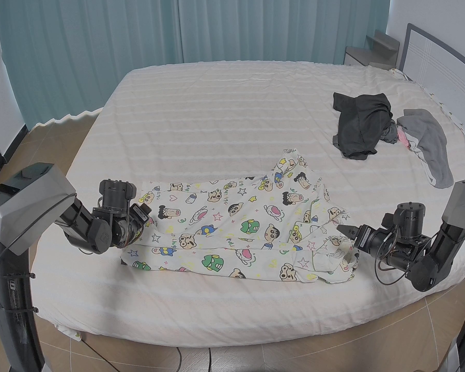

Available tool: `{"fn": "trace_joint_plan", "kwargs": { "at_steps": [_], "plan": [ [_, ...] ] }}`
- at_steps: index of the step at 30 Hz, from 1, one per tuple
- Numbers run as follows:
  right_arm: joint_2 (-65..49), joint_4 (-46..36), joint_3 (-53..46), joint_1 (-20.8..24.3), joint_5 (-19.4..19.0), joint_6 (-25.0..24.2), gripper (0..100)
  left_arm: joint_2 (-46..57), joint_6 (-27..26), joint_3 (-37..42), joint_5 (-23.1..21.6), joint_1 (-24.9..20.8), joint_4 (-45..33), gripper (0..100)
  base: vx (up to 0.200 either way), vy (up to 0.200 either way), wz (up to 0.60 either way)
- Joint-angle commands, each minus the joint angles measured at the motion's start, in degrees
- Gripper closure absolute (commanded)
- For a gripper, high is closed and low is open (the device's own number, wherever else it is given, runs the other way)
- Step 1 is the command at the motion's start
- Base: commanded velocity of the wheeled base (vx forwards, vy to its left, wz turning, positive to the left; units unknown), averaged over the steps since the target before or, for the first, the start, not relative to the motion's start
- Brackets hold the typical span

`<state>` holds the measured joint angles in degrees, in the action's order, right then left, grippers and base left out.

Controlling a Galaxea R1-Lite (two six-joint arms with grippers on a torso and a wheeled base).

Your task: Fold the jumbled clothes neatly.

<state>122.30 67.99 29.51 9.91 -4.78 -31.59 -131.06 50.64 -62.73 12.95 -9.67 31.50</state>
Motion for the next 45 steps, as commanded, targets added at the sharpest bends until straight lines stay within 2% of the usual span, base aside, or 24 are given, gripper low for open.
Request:
{"fn": "trace_joint_plan", "kwargs": {
  "at_steps": [1,5,10,12,14,15,16,18,20,21,31,37,45],
  "plan": [
    [-4.1,0.0,-3.0,-1.1,-0.1,-1.5,0,4.1,0.8,-0.5,-0.2,1.6,-0.3,0,0.000,0.000,0.00],
    [-8.2,0.1,-6.6,-1.0,-0.1,-3.8,0,8.2,0.7,0.8,-2.1,1.8,-2.0,0,0.000,0.000,0.00],
    [-15.2,0.0,-11.9,-0.4,-0.1,-11.4,0,13.5,1.3,1.7,-11.2,-1.2,-16.9,0,0.000,0.000,0.00],
    [-17.7,0.0,-13.7,0.2,-0.1,-16.0,0,13.0,2.9,0.7,-11.3,-2.7,-20.5,0,0.000,0.000,0.00],
    [-19.6,0.0,-15.1,0.7,-0.2,-19.7,0,10.7,5.2,-0.5,-10.5,-4.4,-20.6,0,0.000,0.000,0.00],
    [-19.9,0.0,-15.3,0.8,-0.2,-20.0,0,10.4,5.5,-0.6,-10.3,-4.6,-20.6,0,0.000,0.000,0.00],
    [-21.4,0.0,-16.4,1.5,-0.3,-21.9,0,8.2,6.4,-1.7,-8.6,-5.4,-20.4,0,0.000,0.000,0.00],
    [-23.1,0.0,-17.6,2.5,-0.4,-22.4,0,5.1,6.7,-3.7,-5.7,-5.8,-20.4,0,0.000,0.000,0.00],
    [-23.4,0.0,-18.0,2.8,-0.3,-22.4,0,4.2,6.7,-4.4,-4.9,-5.8,-20.4,0,0.000,0.000,0.00],
    [-25.1,0.0,-19.2,4.6,-0.2,-22.4,0,1.9,7.1,-6.4,-4.0,-5.9,-20.5,0,0.000,0.000,0.00],
    [-26.1,0.1,-20.3,5.6,-0.1,-22.4,0,-3.1,9.4,-12.9,-3.5,-7.0,-20.5,0,0.000,0.000,0.00],
    [-26.4,0.8,-21.3,5.7,-0.2,-22.4,0,-4.9,10.3,-22.0,1.7,-4.6,-20.4,0,0.000,0.000,0.00],
    [-25.4,7.4,-24.9,6.4,-0.5,-22.1,0,-4.9,10.0,-28.7,1.9,-1.3,-20.5,0,0.000,0.000,0.00]
  ]
}}
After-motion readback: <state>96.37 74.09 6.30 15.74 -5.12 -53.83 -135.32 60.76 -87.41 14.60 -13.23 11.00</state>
